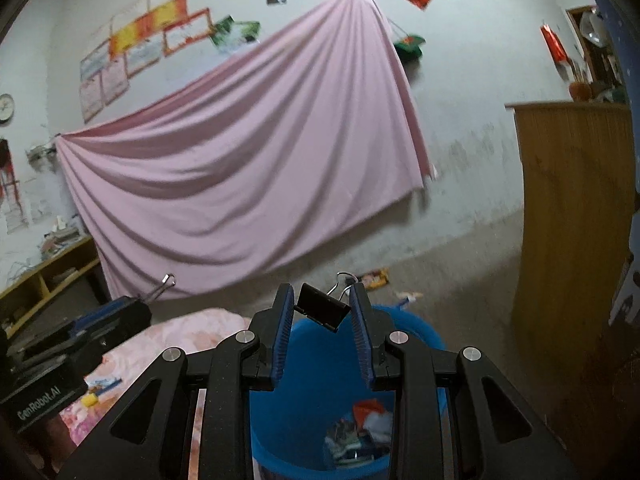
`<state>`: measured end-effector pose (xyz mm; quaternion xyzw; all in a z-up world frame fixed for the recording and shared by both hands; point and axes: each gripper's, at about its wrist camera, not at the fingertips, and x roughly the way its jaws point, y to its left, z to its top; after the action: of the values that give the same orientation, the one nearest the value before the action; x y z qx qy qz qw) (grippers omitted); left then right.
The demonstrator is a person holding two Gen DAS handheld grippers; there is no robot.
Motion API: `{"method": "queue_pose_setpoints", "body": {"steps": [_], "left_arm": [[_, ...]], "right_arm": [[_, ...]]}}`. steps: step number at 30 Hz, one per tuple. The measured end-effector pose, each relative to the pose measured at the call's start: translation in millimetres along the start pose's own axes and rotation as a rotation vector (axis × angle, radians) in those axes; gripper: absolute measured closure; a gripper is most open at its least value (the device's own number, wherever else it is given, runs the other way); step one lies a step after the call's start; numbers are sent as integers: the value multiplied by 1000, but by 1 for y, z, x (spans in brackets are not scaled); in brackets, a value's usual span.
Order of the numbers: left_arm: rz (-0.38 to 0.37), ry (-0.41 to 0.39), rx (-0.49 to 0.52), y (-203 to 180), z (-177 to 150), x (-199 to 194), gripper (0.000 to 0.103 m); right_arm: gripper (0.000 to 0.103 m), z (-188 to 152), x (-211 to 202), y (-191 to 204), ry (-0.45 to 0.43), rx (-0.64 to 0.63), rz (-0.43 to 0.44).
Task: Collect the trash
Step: 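Carry the black binder clip over the blue basin with the left gripper, then open the left gripper to drop the binder clip into the basin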
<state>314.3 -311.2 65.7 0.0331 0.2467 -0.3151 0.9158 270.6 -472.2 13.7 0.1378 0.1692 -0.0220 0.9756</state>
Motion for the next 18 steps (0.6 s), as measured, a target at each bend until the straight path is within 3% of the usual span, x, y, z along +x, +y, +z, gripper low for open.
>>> {"method": "queue_pose_setpoints", "body": {"steps": [9,18], "left_arm": [[-34,138,-73,6,-8,24,79],[-44,198,-108,11,-15,33,79]], "right_arm": [[76,-10,23,-11,166,31,-19],[75,-15,31,-15,239,42,-17]]}}
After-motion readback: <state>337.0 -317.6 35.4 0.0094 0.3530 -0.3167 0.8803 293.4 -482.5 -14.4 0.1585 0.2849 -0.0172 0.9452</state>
